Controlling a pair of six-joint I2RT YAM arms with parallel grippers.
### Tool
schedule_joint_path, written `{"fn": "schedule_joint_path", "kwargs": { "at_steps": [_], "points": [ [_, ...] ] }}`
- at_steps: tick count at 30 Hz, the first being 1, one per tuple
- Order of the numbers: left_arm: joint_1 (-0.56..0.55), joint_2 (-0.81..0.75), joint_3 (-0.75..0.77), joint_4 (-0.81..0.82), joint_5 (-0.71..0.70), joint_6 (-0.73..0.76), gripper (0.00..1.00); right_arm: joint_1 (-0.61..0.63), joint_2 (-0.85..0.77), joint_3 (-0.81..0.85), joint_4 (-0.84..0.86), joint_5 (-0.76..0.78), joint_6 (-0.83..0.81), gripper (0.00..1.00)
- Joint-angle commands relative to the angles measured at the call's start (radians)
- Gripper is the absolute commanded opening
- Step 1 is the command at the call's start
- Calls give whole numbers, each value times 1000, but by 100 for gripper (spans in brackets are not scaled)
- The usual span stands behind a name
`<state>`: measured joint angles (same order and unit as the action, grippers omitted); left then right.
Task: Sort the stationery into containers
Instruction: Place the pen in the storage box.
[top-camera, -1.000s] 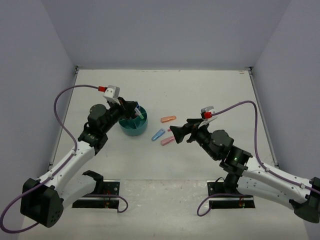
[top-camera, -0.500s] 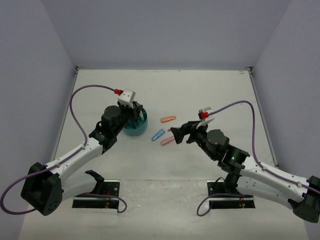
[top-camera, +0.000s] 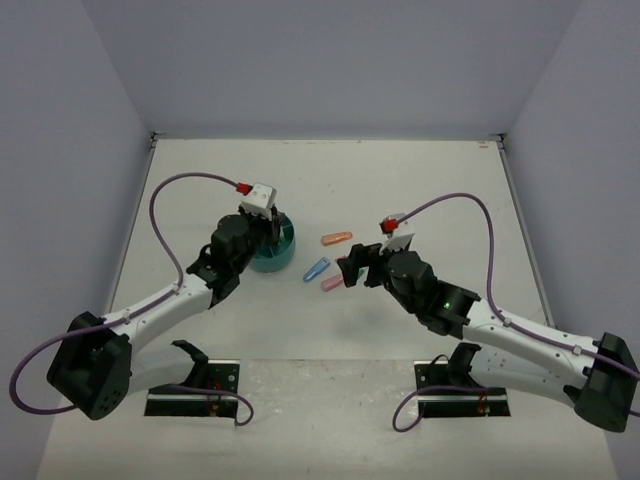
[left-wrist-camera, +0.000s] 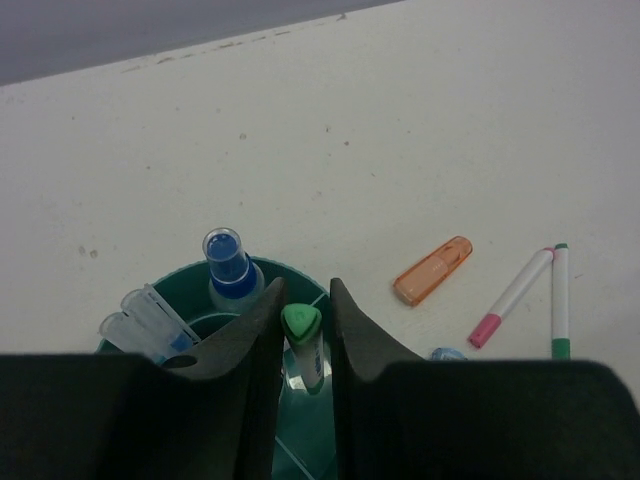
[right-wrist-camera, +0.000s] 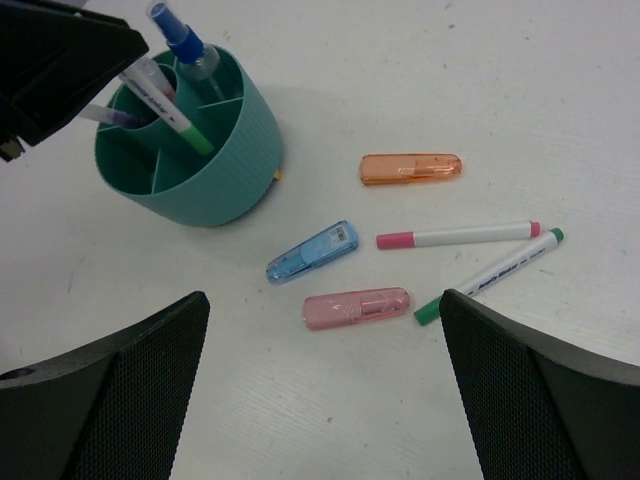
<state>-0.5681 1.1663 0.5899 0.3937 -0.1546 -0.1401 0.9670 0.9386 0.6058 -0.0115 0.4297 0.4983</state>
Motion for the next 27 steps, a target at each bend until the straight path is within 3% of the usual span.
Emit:
{"fn": "schedule_joint_path", "kwargs": {
  "at_steps": [1, 5, 9, 11, 19, 27],
  "points": [
    [-24, 13, -15, 48, -25, 12, 40, -30, 80, 90, -118, 108, 159, 97],
    [-62, -13, 5, -1, -57, 4, 64, -90, 175, 140, -240, 81, 304, 93],
    [-132, -60, 59, -76, -63, -36, 73, -111, 336, 232, -354, 121, 437, 86],
    [-192, -92, 94, -130, -97, -59, 79, -114, 410, 271, -408, 144, 515, 76],
    [-227, -211, 206, -474, -197, -261, 88, -131, 654, 463, -598, 183, 690, 56],
    [-228, -343, 206, -602, -154, -289, 95, -177, 786, 505, -628, 155, 749, 49]
  ]
}}
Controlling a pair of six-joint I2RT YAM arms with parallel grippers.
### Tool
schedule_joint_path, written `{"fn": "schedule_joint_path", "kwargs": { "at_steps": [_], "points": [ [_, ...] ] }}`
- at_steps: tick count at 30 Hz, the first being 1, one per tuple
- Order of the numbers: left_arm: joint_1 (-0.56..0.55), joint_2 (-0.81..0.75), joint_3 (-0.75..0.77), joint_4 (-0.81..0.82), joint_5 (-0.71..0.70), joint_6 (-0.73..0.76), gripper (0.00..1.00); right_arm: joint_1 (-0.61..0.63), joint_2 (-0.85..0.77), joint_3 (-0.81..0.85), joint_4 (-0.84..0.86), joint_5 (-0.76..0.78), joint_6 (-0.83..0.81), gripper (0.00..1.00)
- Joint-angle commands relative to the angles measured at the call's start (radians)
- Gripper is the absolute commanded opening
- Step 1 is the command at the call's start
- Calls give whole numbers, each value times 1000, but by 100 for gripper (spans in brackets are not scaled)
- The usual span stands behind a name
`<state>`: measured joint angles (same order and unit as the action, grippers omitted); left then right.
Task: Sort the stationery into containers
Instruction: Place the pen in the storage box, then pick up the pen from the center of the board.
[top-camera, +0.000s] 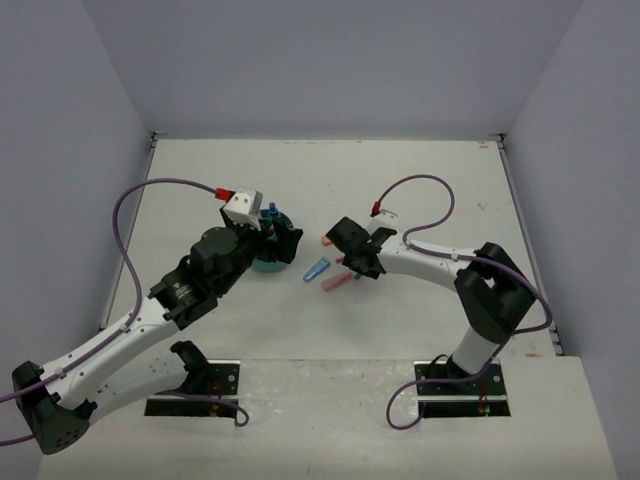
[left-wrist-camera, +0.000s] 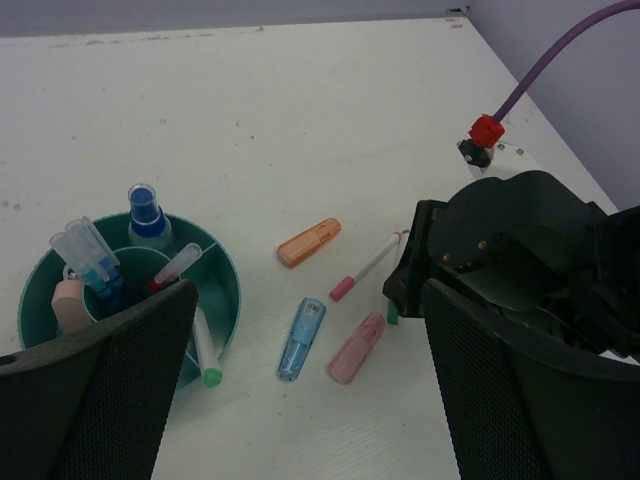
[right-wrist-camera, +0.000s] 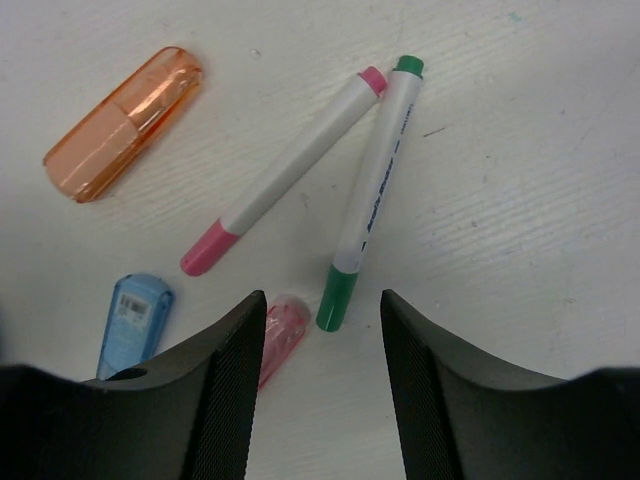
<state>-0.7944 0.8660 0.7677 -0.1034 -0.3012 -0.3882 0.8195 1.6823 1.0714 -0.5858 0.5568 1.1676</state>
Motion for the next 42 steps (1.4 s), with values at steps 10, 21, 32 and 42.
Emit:
{"fn": "schedule_joint_path", "kwargs": {
  "at_steps": [10, 21, 32, 42],
  "points": [
    [-1, -57, 20, -148, 19, -54, 100, -67, 128, 43, -54, -9, 108, 42],
    [-2, -86, 72, -211, -11, -70, 100, -92, 63, -123, -28, -4, 219, 7],
    [-2, 36, 77, -80, 262, -139, 100, -72, -290, -252, 134, 20, -111, 0],
    [-2, 130, 19, 281, 577, -314, 99, 36, -843, -654, 1007, -710, -819, 0]
  ]
}}
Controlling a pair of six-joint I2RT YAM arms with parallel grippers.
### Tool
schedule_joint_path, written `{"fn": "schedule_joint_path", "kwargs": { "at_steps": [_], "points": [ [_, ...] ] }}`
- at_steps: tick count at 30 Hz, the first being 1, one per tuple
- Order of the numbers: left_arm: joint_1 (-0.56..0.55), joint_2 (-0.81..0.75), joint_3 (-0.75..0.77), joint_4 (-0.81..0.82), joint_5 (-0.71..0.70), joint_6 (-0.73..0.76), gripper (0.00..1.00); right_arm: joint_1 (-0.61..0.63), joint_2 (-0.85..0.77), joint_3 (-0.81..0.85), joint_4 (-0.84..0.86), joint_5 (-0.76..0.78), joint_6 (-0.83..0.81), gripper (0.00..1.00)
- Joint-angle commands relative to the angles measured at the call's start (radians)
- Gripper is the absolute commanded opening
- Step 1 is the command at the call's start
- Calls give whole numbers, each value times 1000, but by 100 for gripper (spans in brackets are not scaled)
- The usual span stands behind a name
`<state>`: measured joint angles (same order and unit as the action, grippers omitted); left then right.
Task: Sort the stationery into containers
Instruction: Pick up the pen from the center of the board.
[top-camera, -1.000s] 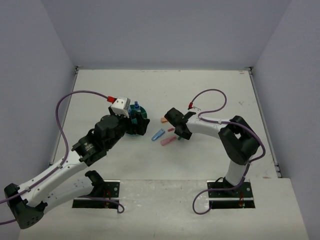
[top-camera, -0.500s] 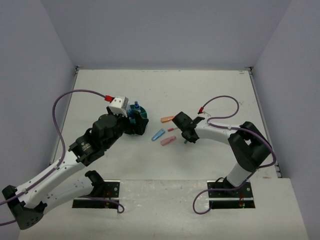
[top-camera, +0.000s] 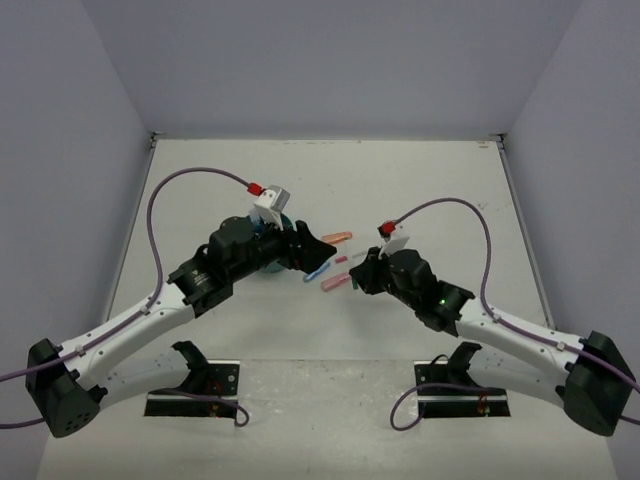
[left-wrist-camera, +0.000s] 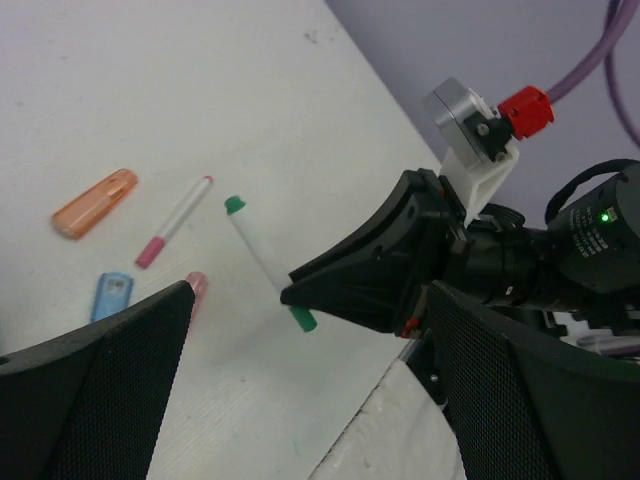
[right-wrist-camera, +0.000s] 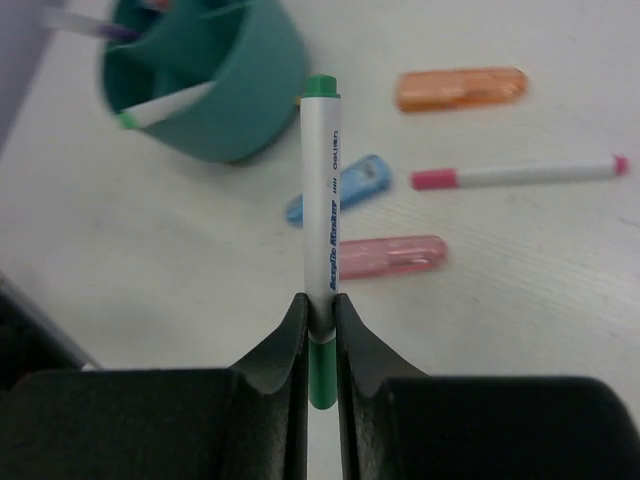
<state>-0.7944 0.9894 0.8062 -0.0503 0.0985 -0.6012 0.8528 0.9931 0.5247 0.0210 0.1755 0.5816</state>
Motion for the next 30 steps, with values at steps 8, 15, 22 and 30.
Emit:
{"fn": "schedule_joint_path", "kwargs": {
  "at_steps": [8, 15, 22, 30],
  "points": [
    [-2, 62, -71, 401, 307, -173, 75, 12, -220, -84, 424, -417, -242, 0],
    [0, 86, -70, 427, 315, -175, 41, 14, -260, -104, 453, -435, -241, 0],
    [-2, 81, -25, 356, 273, -95, 0, 14, -265, -104, 409, -339, -232, 77],
    [-2, 111, 40, 209, -387, 298, 0, 12, -297, -130, 297, 104, -103, 99]
  ]
}}
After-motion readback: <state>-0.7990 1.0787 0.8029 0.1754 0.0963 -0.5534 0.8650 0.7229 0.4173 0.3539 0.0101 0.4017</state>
